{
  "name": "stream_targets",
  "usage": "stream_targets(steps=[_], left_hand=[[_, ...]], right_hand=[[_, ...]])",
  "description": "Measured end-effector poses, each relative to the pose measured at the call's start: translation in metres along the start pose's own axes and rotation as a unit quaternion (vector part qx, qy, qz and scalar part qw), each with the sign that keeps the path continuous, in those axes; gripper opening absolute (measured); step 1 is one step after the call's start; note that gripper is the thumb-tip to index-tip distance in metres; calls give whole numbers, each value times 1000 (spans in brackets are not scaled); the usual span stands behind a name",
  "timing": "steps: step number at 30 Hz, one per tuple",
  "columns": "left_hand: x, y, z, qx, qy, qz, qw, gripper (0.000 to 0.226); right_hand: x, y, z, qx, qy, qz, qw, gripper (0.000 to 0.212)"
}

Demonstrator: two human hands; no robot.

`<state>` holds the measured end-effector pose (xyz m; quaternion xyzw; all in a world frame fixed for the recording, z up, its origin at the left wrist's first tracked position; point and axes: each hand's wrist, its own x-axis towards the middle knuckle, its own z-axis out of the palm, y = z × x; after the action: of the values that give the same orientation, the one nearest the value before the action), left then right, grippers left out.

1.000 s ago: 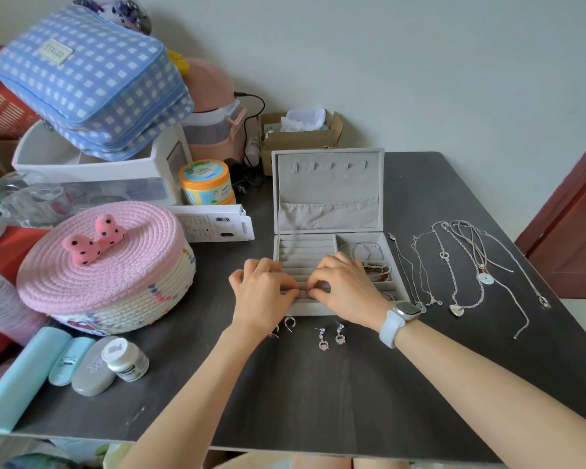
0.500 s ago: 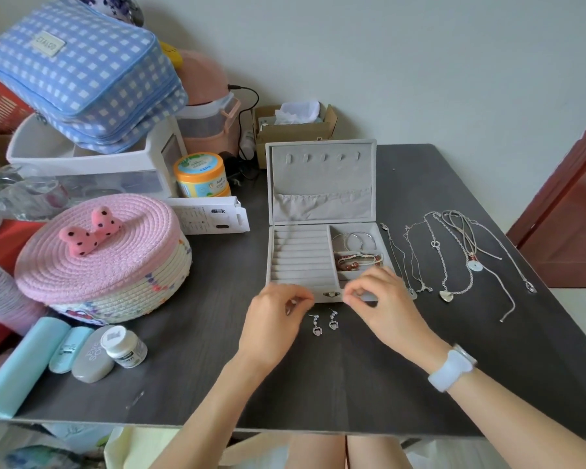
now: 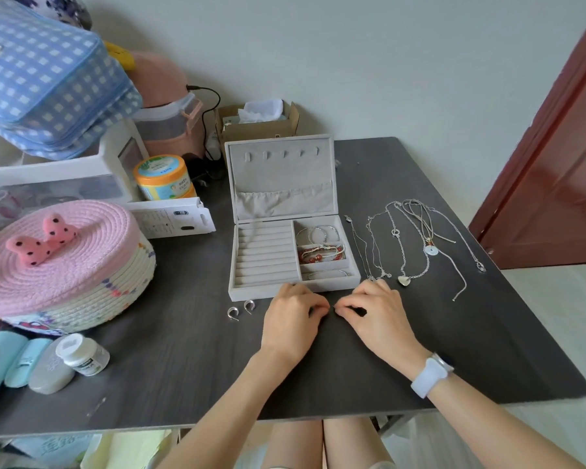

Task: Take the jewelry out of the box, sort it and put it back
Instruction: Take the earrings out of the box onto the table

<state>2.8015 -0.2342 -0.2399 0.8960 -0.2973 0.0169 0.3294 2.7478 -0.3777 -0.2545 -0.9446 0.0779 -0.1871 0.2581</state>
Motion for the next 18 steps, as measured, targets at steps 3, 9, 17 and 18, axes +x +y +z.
stream_targets(steps=[3, 9, 17, 18], left_hand=[[2, -1, 2, 24, 23, 18, 999, 14], [4, -5, 6, 64, 70, 44, 995, 12], [1, -15, 4, 85, 88, 76, 990, 20], [1, -15, 2, 84, 87, 80, 989, 20]], right_hand=[[2, 0, 2, -16, 10, -6, 1000, 11], [5, -4, 4, -42, 25, -18, 999, 10], [1, -3, 3, -34, 47, -12, 998, 14], [1, -3, 2, -30, 51, -12, 998, 14]])
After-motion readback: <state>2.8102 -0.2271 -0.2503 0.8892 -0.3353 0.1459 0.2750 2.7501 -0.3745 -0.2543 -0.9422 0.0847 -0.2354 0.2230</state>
